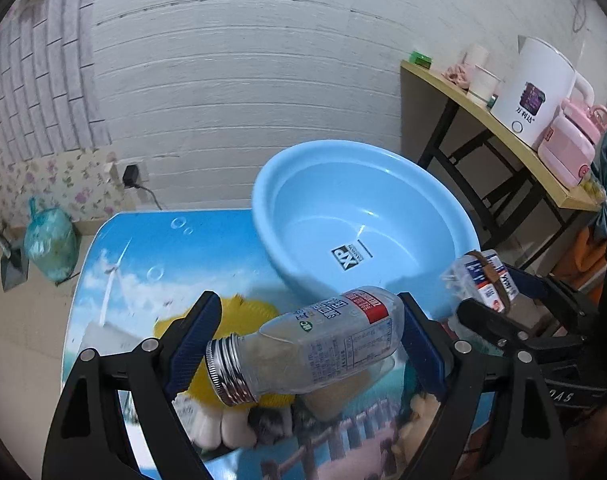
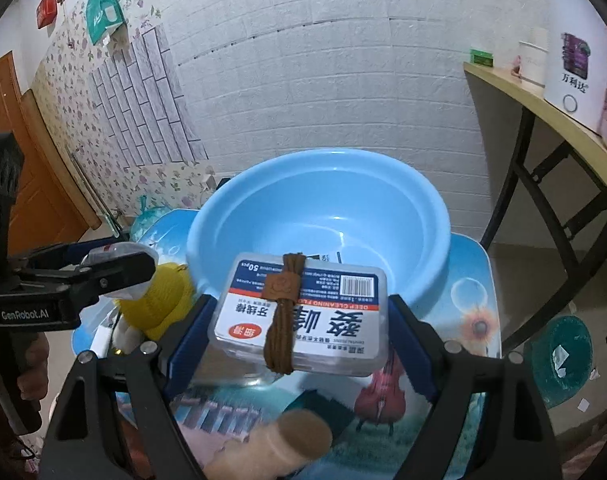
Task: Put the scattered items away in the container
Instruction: 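Carry the bottle over the blue basin and release it with the left gripper, then return the left gripper to the table toward the clear plastic box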
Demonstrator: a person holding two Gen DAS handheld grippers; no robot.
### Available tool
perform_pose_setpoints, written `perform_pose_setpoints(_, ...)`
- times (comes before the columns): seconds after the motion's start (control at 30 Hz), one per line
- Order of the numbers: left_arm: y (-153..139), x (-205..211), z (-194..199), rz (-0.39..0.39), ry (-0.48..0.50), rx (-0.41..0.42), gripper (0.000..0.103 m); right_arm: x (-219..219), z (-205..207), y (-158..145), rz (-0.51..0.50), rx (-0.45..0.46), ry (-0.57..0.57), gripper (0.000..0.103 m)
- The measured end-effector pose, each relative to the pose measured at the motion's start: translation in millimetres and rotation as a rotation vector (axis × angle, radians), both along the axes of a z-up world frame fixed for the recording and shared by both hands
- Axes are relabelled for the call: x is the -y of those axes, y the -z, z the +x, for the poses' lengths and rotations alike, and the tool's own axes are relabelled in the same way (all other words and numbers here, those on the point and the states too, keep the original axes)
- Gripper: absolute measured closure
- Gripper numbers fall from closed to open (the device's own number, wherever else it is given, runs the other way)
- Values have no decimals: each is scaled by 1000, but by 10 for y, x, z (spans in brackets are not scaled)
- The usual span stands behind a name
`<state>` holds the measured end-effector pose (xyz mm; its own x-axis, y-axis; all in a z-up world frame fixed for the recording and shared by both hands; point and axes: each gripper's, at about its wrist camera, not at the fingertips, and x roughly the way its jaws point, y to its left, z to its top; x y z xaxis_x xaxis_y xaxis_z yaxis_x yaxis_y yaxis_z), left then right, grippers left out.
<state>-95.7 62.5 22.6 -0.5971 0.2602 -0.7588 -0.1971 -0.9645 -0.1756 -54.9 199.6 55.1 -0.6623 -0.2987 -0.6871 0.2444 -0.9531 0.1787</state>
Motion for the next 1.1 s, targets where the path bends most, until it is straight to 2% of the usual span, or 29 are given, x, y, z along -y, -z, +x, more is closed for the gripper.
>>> perform_pose_setpoints(0.33, 116, -353, -369, -49, 100, -9, 16, -30, -244, 144, 16, 5, 13, 18)
perform_pose_setpoints(0.47, 178, -401, -414, -31, 126, 1, 16, -52, -289, 183, 5, -2, 16, 18)
perform_pose_setpoints(0.73, 197, -360, -420, -16, 127, 21, 11, -21, -303, 192, 12, -8, 8, 18)
perform_pose_setpoints(1.1, 152, -211, -227, 3, 97, 20, 11, -24, -116, 95, 26, -28, 16, 18)
